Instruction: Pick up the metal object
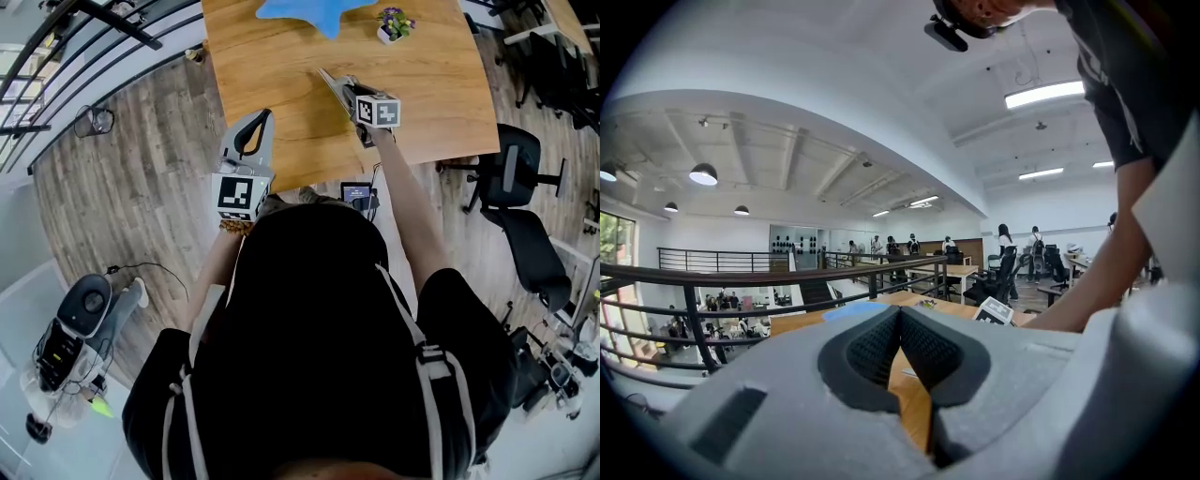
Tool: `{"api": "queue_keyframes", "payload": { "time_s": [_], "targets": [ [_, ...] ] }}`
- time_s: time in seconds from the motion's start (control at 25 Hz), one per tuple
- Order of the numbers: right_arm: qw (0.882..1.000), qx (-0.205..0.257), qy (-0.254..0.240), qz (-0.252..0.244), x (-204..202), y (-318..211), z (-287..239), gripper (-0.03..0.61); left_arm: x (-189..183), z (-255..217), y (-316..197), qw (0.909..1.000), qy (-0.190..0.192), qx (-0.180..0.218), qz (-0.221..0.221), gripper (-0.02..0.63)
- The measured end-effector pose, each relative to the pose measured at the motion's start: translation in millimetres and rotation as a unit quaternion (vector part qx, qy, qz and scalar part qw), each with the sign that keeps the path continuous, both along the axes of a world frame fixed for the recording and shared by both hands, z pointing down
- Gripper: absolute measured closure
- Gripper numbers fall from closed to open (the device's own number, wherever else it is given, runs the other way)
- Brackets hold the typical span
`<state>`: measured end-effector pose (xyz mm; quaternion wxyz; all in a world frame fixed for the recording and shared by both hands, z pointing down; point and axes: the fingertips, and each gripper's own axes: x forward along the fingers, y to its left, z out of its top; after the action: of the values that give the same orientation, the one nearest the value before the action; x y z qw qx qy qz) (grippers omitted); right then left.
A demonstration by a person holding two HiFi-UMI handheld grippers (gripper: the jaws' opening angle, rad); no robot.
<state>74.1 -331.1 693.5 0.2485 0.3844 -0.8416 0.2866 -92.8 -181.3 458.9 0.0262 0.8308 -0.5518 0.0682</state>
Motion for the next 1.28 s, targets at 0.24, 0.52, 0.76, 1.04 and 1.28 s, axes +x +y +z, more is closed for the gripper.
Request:
{"api": "queue_keyframes", "payload": {
  "time_s": [0.24, 0.52, 0.76, 1.04, 1.28],
  "targets": [
    [0.999, 0.017, -0.04, 0.01, -6, -15, -26, 0.515, 1, -10, -11, 0.9999, -0.008, 0.009, 0.005, 0.61],
    [0.994, 0.042, -0.092, 0.029, -9, -22, -68, 0.538, 0, -24, -25, 0.9995, -0.012, 0.029, 0.002, 0.609],
    [0.992, 0.051, -0.108, 0.032, -10, -19, -84, 0.541, -8, -30, -33, 0.9994, -0.002, 0.033, -0.013, 0.611],
    [0.987, 0.079, -0.133, 0.035, -11, -22, -113, 0.541, -8, -32, -43, 0.9991, 0.001, 0.038, -0.017, 0.611],
    [0.98, 0.119, -0.154, 0.035, -15, -28, -156, 0.541, -1, -40, -55, 0.9989, -0.004, 0.046, 0.0, 0.609]
  ]
}}
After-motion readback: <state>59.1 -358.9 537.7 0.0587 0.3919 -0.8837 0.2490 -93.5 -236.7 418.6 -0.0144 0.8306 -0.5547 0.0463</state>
